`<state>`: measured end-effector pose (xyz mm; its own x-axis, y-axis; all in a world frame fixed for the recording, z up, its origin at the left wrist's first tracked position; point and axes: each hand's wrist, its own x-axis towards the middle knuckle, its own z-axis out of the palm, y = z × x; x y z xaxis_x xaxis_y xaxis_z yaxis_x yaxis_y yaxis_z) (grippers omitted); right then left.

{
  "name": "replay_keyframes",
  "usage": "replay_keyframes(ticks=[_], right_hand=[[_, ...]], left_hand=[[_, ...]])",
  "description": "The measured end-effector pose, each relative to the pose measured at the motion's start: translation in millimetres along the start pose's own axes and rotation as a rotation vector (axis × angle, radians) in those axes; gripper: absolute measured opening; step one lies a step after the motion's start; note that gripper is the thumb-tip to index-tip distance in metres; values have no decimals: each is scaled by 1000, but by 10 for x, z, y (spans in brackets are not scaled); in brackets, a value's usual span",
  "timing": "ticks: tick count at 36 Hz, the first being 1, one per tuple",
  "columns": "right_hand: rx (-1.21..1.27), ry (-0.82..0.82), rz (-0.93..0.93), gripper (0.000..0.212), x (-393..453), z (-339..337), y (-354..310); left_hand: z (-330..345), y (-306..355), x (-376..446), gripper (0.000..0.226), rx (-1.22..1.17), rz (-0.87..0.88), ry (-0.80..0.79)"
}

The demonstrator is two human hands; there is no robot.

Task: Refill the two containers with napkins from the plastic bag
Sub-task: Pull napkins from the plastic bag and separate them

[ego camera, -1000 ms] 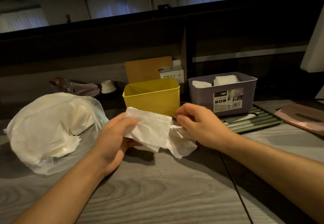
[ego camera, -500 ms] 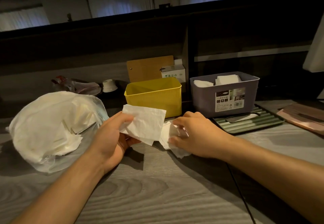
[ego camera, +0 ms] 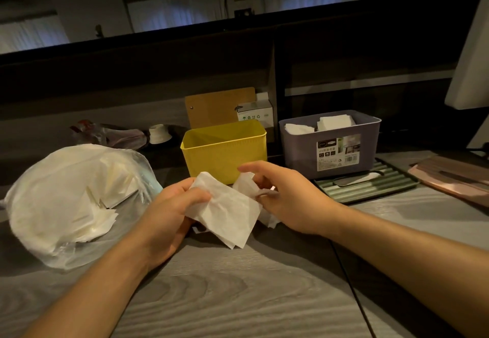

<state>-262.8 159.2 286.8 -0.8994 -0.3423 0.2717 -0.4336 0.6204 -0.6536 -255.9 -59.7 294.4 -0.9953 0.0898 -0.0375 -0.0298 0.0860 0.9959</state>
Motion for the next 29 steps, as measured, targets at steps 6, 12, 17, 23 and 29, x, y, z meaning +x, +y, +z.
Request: replay_keyframes(ticks=[6, 12, 17, 23, 29], right_hand=[[85, 55, -54, 66, -7, -6, -37], [67, 93, -107, 58, -10, 33, -33], [16, 112, -159, 57, 6, 51, -48], [47, 110, -140, 62, 6, 21, -9], [69, 116, -150, 64, -11, 6, 10]], left_hand=[[8, 0, -49, 27, 89, 73, -141], [24, -44, -70, 16, 193, 202, -148], [55, -65, -66, 16, 241, 253, -130], [46, -56, -48, 22, 201, 231, -105], [47, -55, -61, 20, 186, 224, -108]])
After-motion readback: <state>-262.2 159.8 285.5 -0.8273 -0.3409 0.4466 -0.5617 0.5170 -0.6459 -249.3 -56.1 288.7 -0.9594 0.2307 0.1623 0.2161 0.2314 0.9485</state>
